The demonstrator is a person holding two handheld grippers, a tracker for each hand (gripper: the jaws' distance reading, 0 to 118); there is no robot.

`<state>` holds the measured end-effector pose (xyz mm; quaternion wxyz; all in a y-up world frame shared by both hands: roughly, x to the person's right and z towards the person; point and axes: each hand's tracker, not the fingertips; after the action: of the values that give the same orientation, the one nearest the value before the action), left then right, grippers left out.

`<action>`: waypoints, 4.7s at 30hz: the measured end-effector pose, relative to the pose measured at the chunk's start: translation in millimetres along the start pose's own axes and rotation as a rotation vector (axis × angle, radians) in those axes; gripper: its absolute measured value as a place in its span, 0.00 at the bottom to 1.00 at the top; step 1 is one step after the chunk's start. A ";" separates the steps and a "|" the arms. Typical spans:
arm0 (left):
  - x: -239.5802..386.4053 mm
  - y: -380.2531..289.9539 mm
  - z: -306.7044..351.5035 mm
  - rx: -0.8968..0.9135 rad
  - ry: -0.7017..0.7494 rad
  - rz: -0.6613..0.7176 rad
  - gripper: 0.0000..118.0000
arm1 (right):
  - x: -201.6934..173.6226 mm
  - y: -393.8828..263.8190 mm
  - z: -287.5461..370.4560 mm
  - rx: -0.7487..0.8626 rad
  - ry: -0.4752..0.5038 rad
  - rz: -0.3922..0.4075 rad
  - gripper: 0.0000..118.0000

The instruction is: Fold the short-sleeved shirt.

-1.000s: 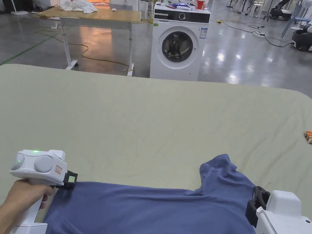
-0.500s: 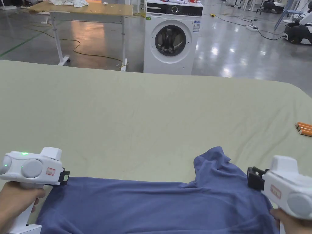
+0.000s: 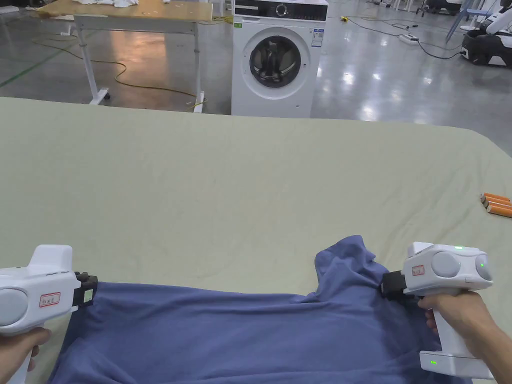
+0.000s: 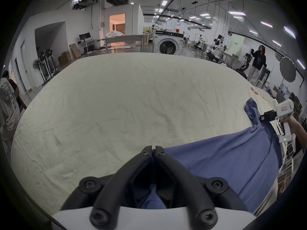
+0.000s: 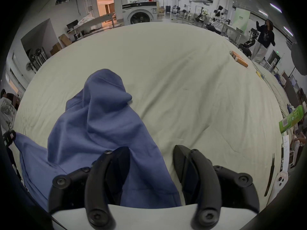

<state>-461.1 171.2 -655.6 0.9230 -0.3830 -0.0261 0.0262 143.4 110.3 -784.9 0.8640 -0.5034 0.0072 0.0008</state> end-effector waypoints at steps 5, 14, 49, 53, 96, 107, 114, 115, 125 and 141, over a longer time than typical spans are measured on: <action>-1.0 -0.8 -1.8 0.003 0.002 0.008 0.00 | -2.4 0.6 3.6 0.022 0.003 0.030 0.05; -0.7 -1.0 15.6 0.048 -0.005 0.023 0.00 | -1.8 -19.1 63.9 0.171 0.052 0.009 0.00; -29.4 -155.2 97.4 -0.104 -0.065 -0.058 0.00 | 0.5 -234.2 190.6 -0.011 -0.061 0.193 0.00; -23.3 -164.0 81.0 -0.146 -0.029 -0.113 0.00 | -4.0 -242.7 171.7 -0.055 -0.082 0.214 0.01; 65.9 -58.0 142.4 0.460 0.131 -0.078 0.00 | -182.2 -138.0 220.1 0.977 -0.024 0.025 0.00; -62.6 -131.8 136.7 0.001 -0.108 0.183 0.20 | -195.7 -141.3 203.7 0.925 0.019 0.077 0.00; -93.6 -162.9 101.1 -0.116 -0.374 0.423 0.65 | -200.8 -147.9 196.4 0.879 0.038 0.107 0.00; -97.0 -164.9 94.8 -0.135 -0.409 0.449 0.68 | -201.1 -148.4 196.1 0.873 0.036 0.113 0.00; -116.2 -182.2 48.3 -0.211 -0.737 0.718 0.66 | -197.1 -151.8 196.2 0.854 0.026 0.125 0.00; -90.6 -149.6 77.3 -0.219 -0.610 0.546 0.03 | -187.3 -152.7 193.3 0.828 0.015 0.129 0.00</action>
<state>-552.5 114.1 -497.6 0.7861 -0.4463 -0.1984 0.3788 -40.3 204.3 -554.2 0.9915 -0.1119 0.0446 0.0485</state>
